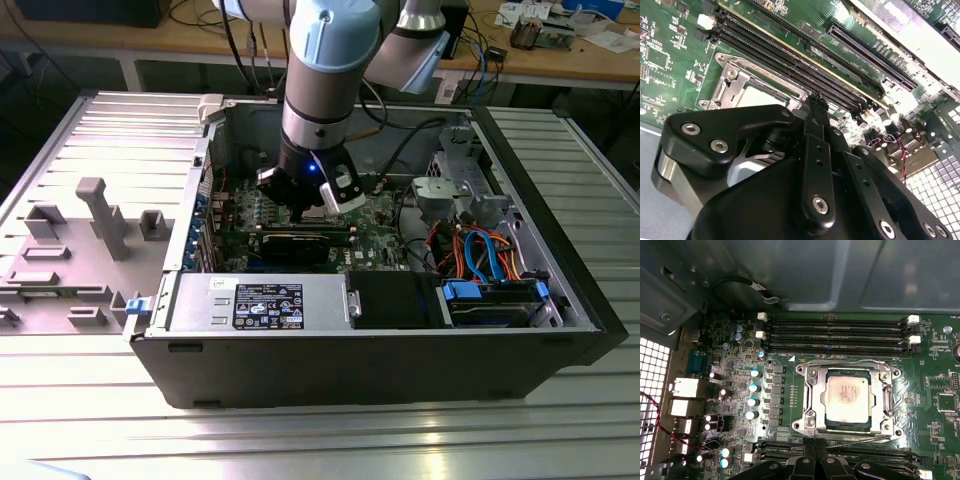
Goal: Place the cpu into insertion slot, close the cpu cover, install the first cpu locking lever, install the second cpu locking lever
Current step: 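Install the second cpu locking lever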
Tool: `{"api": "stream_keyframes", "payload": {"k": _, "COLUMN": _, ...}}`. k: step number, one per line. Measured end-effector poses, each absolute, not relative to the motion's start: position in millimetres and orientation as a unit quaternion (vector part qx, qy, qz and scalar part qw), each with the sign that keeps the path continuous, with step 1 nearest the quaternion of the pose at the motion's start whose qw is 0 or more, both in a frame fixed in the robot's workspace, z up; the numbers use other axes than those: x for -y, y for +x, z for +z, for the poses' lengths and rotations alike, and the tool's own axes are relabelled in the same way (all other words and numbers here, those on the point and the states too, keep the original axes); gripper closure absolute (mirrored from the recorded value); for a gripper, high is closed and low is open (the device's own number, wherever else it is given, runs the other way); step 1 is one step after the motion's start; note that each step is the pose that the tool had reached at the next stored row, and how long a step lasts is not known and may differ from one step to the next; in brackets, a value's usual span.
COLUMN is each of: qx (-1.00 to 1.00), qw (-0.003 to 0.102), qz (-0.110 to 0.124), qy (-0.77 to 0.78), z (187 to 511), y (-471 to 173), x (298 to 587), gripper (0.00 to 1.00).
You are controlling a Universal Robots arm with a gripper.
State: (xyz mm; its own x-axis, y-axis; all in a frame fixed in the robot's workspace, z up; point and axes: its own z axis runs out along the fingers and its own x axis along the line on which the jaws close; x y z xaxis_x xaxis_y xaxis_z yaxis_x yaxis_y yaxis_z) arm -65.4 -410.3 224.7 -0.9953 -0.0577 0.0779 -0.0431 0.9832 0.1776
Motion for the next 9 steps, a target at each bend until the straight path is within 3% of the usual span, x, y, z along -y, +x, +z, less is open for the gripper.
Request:
{"api": "stream_keyframes", "payload": {"k": 3, "qx": 0.995, "qw": 0.039, "qz": -0.09, "qy": 0.026, "z": 224.6, "y": -65.8, "x": 412.4, "gripper": 0.89}}
{"api": "stream_keyframes", "payload": {"k": 6, "qx": 0.992, "qw": 0.038, "qz": -0.117, "qy": 0.027, "z": 223.7, "y": -67.6, "x": 420.8, "gripper": 0.89}}
{"api": "stream_keyframes", "payload": {"k": 9, "qx": 0.991, "qw": 0.038, "qz": -0.128, "qy": 0.027, "z": 219.5, "y": -69.9, "x": 424.2, "gripper": 0.89}}
